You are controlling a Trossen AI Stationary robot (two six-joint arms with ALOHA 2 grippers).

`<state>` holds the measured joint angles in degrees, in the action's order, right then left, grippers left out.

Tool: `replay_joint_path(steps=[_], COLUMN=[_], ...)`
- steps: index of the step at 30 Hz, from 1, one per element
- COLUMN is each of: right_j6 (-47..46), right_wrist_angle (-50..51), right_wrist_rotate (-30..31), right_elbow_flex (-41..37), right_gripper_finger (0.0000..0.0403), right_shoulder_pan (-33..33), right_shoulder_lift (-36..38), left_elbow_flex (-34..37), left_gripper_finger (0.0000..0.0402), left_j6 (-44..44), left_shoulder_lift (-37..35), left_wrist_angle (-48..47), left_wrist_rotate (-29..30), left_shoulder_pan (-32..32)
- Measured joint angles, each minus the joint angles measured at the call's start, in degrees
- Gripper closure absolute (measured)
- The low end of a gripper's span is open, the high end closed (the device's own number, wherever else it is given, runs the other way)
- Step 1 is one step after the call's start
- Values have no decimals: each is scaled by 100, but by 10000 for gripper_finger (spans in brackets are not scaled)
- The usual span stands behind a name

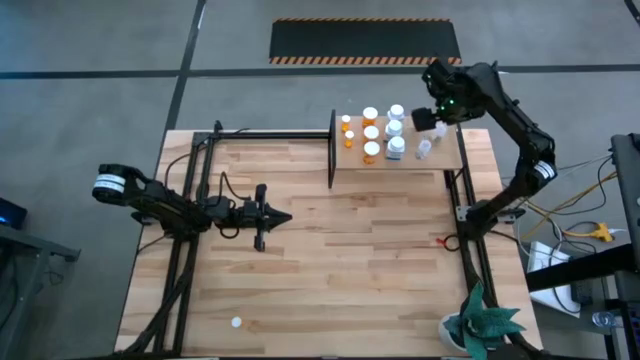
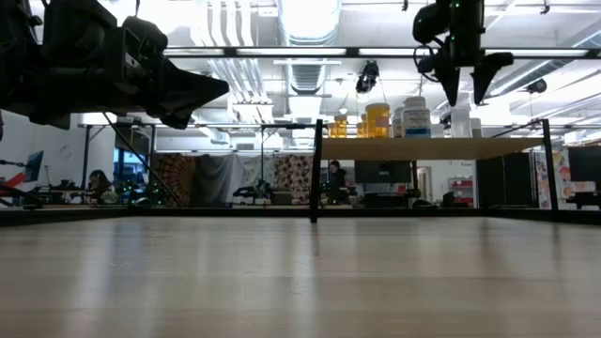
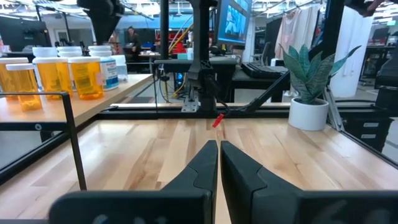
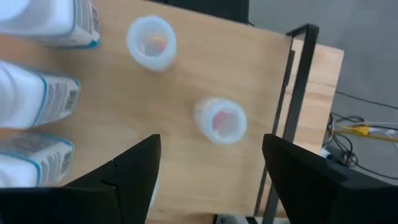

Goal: Pick and place medicine bottles onto shelf by color
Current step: Adjust the transparent pill bottle on the shelf

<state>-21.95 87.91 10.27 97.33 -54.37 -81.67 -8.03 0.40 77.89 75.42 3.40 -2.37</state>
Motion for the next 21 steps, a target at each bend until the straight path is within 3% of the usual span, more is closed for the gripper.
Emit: replay_joint_path(steps=[21], right_j6=[-805], right_wrist_angle=[38], right_wrist_rotate=[486], right_elbow_flex=[-53], right_gripper_finger=[145], right_shoulder_pan=[-83], right_shoulder_lift=[-749], left_elbow_flex=[21], left_gripper_finger=[400], left_j6=[-2], left_shoulder_lift=[0], left_wrist_angle=[4], left_wrist_rotate=[-26], left_shoulder_pan=[-37])
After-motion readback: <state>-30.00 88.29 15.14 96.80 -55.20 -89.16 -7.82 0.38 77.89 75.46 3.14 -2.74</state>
